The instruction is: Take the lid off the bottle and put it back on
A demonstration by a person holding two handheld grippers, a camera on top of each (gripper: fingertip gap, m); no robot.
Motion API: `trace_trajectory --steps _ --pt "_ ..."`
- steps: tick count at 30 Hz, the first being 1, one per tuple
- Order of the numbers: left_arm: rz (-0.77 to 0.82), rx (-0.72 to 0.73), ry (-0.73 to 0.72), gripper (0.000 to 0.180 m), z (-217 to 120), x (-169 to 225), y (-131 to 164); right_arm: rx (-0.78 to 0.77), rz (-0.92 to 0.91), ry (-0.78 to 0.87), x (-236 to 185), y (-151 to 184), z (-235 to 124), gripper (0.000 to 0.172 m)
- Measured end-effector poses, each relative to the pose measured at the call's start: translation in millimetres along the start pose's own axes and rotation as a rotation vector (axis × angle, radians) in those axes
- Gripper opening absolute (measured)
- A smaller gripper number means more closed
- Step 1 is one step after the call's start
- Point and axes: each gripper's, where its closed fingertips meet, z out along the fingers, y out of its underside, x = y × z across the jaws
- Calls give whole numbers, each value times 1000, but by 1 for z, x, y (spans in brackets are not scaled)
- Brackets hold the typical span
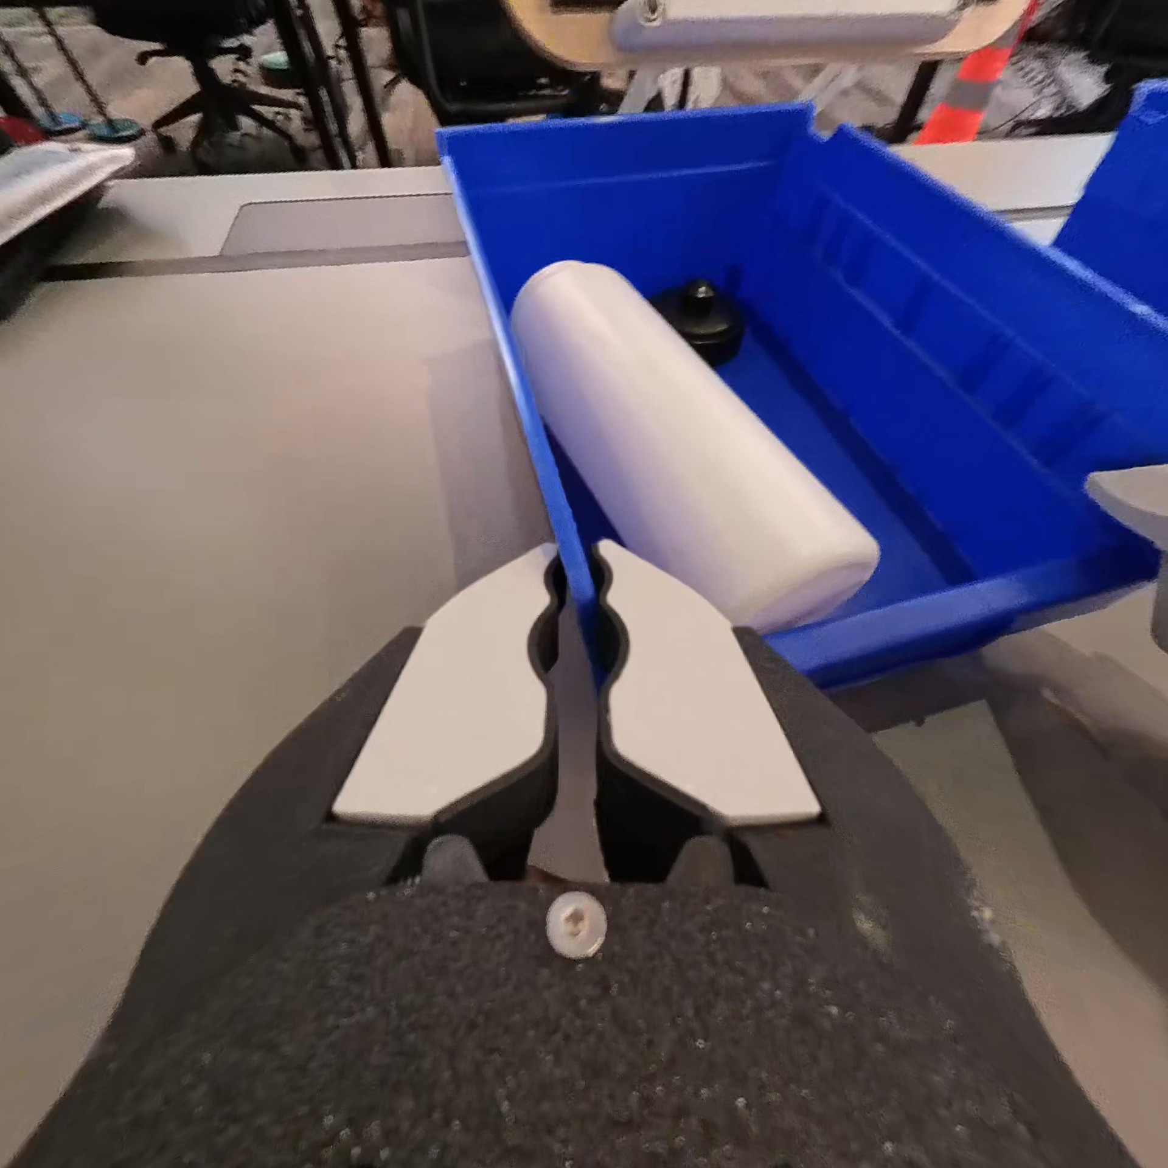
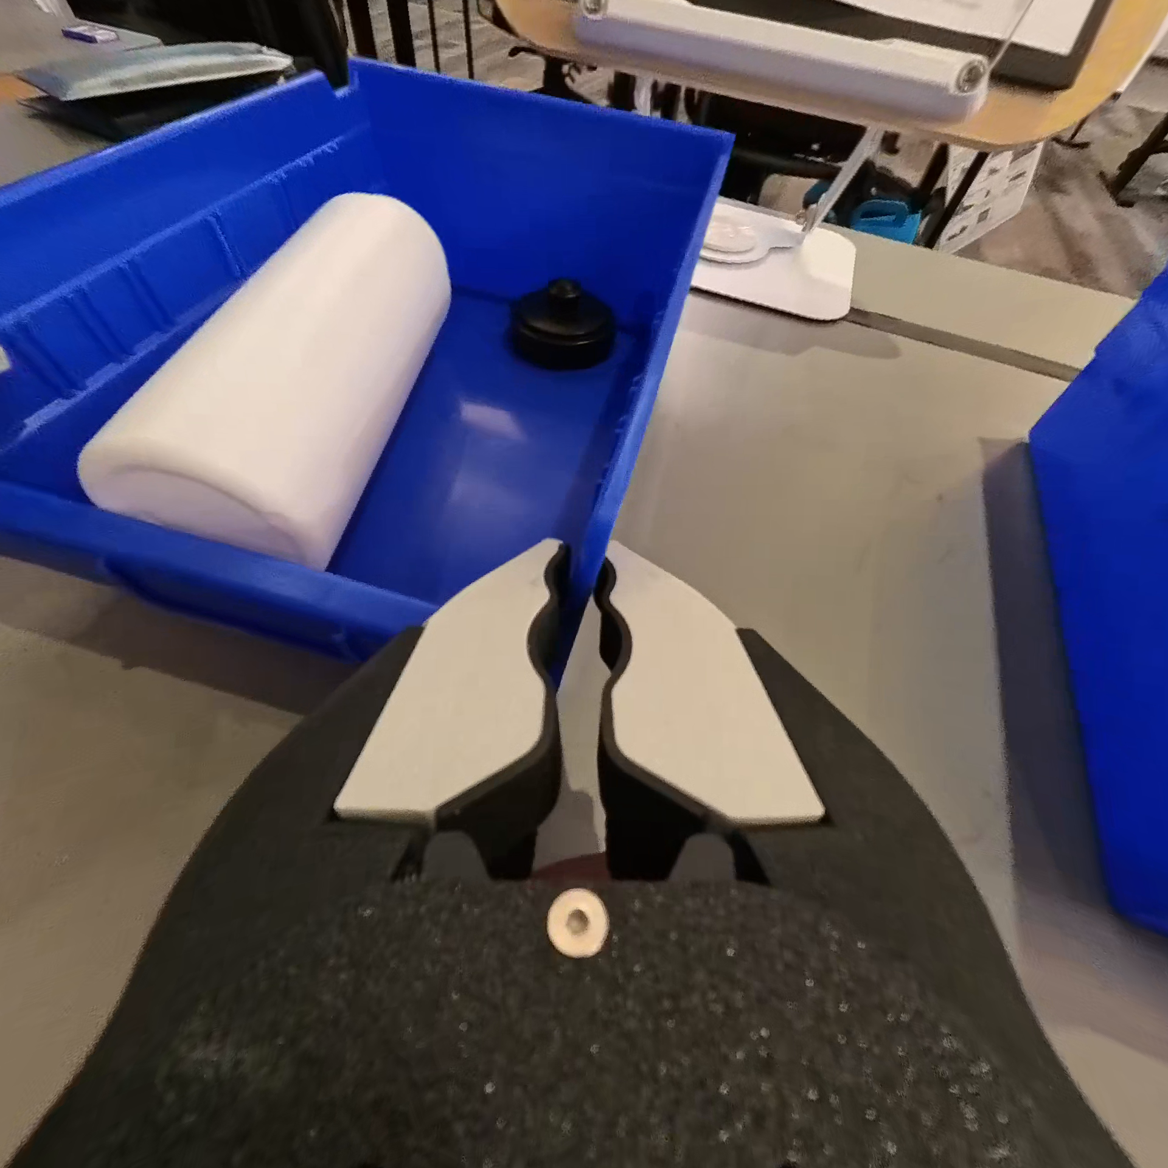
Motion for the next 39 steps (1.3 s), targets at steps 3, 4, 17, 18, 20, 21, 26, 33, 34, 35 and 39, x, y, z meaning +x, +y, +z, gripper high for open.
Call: trace_trajectory --steps 3,4,17,18,20,21,26,33,34,35,39 --pt "-13 15 -49 3 -3 -12 -5 48 -33 46 -10 -9 -5 7" --pt "-14 31 -69 3 -6 -18 -9 77 -40 65 -14 -15 -7 6" --pt "-99 146 -183 2 -38 -169 -22 141 -21 14 -151 -67 36 6" --pt "-111 124 -180 2 -36 -180 -16 131 -28 1 -162 -66 42 7" --pt "-147 93 -170 2 -30 -195 -7 101 -27 -3 -177 -64 51 7" --pt "-161 106 -169 2 -29 -201 -6 96 -13 -5 -182 -63 54 7" --pt "-248 83 -162 4 -16 -224 6 31 116 -108 -206 -51 69 10" --pt "-218 91 -165 5 -14 -230 5 -28 102 -189 -212 -52 74 14" --pt "-219 83 -167 5 -14 -229 6 -45 99 -213 -213 -51 74 15" --pt "-218 70 -168 5 -15 -228 7 -65 103 -249 -213 -50 72 15" --pt "-195 114 -235 49 -41 -230 -3 -70 14 -434 -202 -53 37 36"
